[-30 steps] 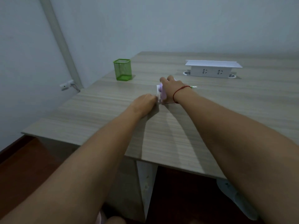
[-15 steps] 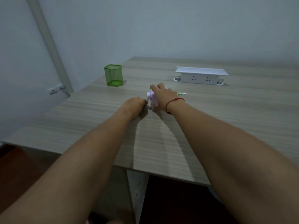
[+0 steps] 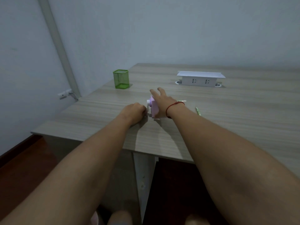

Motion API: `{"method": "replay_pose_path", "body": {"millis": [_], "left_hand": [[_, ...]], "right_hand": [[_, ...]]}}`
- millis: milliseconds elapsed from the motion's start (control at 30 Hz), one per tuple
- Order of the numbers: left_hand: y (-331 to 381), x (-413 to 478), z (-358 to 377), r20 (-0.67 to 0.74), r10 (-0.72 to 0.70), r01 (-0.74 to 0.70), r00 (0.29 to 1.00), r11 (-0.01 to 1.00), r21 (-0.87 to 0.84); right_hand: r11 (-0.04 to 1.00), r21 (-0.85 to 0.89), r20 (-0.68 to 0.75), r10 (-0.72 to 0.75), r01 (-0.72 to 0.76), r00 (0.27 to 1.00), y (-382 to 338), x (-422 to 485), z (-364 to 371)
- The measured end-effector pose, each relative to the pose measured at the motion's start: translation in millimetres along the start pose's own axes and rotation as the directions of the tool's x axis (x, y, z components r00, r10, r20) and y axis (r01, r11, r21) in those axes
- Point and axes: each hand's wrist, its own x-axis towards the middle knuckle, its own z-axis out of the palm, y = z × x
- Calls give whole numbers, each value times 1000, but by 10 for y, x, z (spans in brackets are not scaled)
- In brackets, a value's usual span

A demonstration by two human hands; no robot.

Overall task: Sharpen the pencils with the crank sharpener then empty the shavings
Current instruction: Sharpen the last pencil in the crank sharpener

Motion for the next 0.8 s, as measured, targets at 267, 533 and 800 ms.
{"method": "replay_pose_path", "body": {"millis": [267,533,800], "left_hand": [[68,4,-57,49,-97,98,994,995,-20],[324,116,-251,-195,-156,69,968,918,-391],[578,262,-52,-122,-247,140,961,819,-556]], "right_hand": [[992,21,26,127,-127,992,227,-31,-70],[977,-158,-132,124,-144,983,230,-141,-76],[977,-179,-142,89,-114,986,239,-188,-87]]}}
